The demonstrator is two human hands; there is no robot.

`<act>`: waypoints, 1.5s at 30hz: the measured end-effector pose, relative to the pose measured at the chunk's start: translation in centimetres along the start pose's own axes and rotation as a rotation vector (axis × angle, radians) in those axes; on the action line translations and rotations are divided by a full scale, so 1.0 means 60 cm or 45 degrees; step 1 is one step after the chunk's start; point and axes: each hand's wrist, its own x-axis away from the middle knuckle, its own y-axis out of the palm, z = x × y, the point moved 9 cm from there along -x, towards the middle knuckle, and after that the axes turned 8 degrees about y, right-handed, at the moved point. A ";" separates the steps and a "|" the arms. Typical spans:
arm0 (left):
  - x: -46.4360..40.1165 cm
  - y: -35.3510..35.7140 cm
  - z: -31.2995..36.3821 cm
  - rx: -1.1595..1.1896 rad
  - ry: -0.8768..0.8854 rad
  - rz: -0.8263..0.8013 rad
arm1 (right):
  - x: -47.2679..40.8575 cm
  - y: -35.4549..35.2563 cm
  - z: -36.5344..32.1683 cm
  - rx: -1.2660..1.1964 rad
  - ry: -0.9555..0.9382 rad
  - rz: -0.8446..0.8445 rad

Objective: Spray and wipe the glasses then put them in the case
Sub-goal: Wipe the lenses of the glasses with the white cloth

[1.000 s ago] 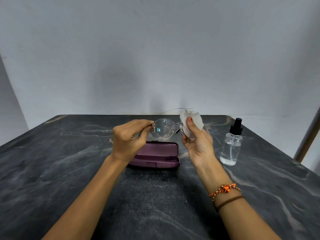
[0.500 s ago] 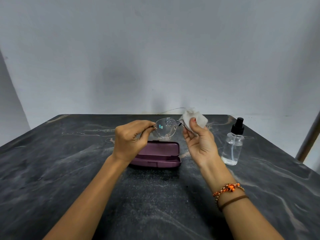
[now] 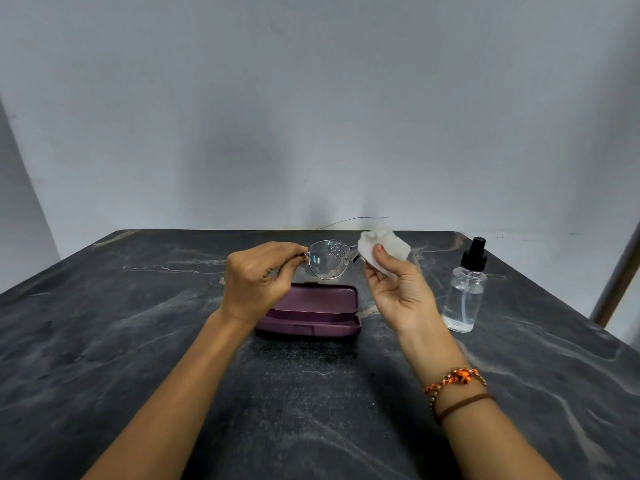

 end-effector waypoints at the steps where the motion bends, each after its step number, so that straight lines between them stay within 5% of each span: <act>1: 0.000 0.000 0.000 -0.006 -0.001 0.002 | -0.001 0.001 -0.002 0.003 -0.015 -0.008; 12: 0.002 0.006 0.003 -0.012 0.011 -0.036 | -0.002 -0.003 -0.008 0.323 -0.060 0.017; 20: 0.001 -0.022 -0.022 -0.021 -0.092 0.095 | -0.003 0.009 -0.011 0.311 -0.013 -0.093; 34: 0.001 -0.002 -0.003 -0.017 0.003 -0.015 | -0.004 0.008 -0.003 0.170 -0.011 -0.141; 40: 0.002 -0.014 -0.015 -0.020 -0.038 0.035 | -0.010 -0.004 -0.004 0.483 -0.024 -0.037; 45: 0.002 -0.014 -0.018 -0.015 -0.043 0.040 | -0.009 -0.012 0.007 0.392 0.036 0.038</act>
